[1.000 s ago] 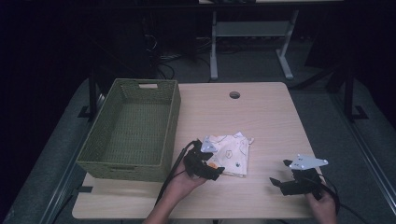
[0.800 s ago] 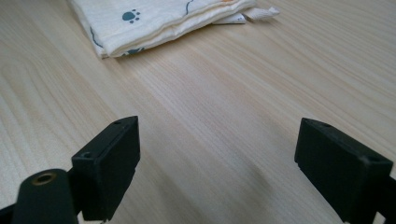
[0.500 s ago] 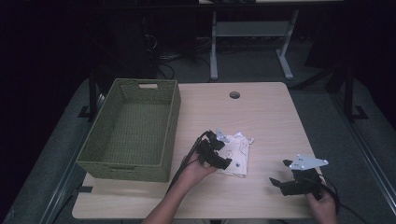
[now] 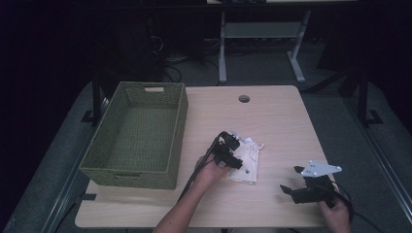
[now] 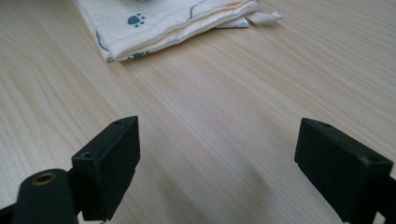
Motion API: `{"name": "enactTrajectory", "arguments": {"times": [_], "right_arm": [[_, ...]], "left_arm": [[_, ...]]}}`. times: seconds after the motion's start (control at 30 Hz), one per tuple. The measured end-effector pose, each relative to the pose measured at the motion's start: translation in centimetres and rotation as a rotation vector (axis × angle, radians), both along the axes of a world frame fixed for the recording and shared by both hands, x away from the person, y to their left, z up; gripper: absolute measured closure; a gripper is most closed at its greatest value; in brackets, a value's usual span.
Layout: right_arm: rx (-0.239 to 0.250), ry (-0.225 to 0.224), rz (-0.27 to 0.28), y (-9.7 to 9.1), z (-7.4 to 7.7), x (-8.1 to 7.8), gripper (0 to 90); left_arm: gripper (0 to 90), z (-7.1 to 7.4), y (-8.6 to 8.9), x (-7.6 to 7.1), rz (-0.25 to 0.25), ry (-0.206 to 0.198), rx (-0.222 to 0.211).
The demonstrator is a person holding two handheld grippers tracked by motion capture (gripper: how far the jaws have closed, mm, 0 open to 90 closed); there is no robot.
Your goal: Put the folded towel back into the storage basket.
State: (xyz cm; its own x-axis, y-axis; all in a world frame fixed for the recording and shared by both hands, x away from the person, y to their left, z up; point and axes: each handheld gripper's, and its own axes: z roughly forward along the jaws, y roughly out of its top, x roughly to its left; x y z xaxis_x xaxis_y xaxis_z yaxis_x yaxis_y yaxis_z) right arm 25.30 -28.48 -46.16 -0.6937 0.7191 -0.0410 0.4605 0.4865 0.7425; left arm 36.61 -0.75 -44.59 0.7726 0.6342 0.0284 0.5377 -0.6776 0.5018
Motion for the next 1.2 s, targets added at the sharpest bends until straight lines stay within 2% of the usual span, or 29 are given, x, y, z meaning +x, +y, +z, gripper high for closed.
{"name": "enactTrajectory", "arguments": {"times": [0.03, 0.07, 0.23, 0.3, 0.37, 0.4, 0.43, 0.47, 0.53, 0.6, 0.73, 0.83, 0.9, 1.03, 1.1, 1.2], "right_arm": [[0.000, 0.000, 0.000, 0.0, 0.0, 0.0, 13.9], [0.000, -0.001, 0.000, 0.0, 0.0, 0.0, 13.9], [0.001, 0.000, 0.000, 0.0, 0.1, 0.0, 13.9], [-0.002, 0.001, 0.003, 0.1, 0.0, 0.0, 13.9], [-0.002, 0.001, 0.004, 0.2, 0.0, -0.1, 13.9], [-0.002, -0.001, 0.010, 0.3, 0.1, -0.1, 13.9], [-0.002, -0.001, 0.010, 0.3, 0.1, -0.1, 13.9], [-0.003, -0.002, 0.011, 0.3, 0.1, -0.2, 13.9], [-0.003, -0.003, 0.012, 0.3, 0.1, -0.2, 13.9], [-0.002, -0.001, 0.013, 0.4, 0.1, -0.1, 13.9], [-0.003, 0.000, 0.019, 0.5, 0.1, -0.1, 13.9], [-0.005, 0.003, 0.014, 0.6, 0.1, -0.1, 13.9], [-0.008, -0.004, 0.020, 0.4, 0.1, -0.1, 13.9], [-0.002, -0.003, 0.011, 0.3, 0.1, -0.1, 13.9], [0.005, -0.003, 0.006, 0.2, 0.2, -0.2, 13.9], [0.017, -0.002, -0.004, -0.1, 0.2, -0.2, 13.9]], "left_arm": [[36.2, 0.0, 0.0, 0.0, 0.000, 0.000, 0.000], [36.7, -0.3, -0.3, 0.0, 0.006, 0.004, 0.025], [42.2, -0.2, -0.5, 0.0, 0.002, 0.017, 0.019], [48.9, -0.1, -0.7, -0.1, -0.013, 0.025, 0.028], [50.8, -0.1, -0.8, -0.1, -0.020, 0.031, 0.029], [57.0, 0.0, -0.9, -0.1, -0.026, 0.032, 0.034], [57.0, 0.0, -0.9, -0.1, -0.026, 0.034, 0.035], [63.2, 0.1, -1.0, -0.1, -0.027, 0.037, 0.037], [66.1, 0.1, -1.1, 0.1, -0.032, 0.039, 0.044], [75.1, 0.1, -1.1, 0.2, -0.027, 0.038, 0.045], [81.3, 0.1, -1.0, 0.3, -0.014, 0.032, 0.042], [82.4, 0.1, -1.0, 0.4, -0.018, 0.035, 0.038], [83.1, 0.1, -0.7, 0.6, -0.013, 0.052, 0.022], [83.4, 0.3, 0.0, 1.2, 0.003, 0.126, -0.037], [83.4, 0.4, 0.4, 1.3, 0.008, 0.147, -0.068], [83.4, 0.8, 1.2, 1.3, 0.009, 0.194, -0.145]]}}
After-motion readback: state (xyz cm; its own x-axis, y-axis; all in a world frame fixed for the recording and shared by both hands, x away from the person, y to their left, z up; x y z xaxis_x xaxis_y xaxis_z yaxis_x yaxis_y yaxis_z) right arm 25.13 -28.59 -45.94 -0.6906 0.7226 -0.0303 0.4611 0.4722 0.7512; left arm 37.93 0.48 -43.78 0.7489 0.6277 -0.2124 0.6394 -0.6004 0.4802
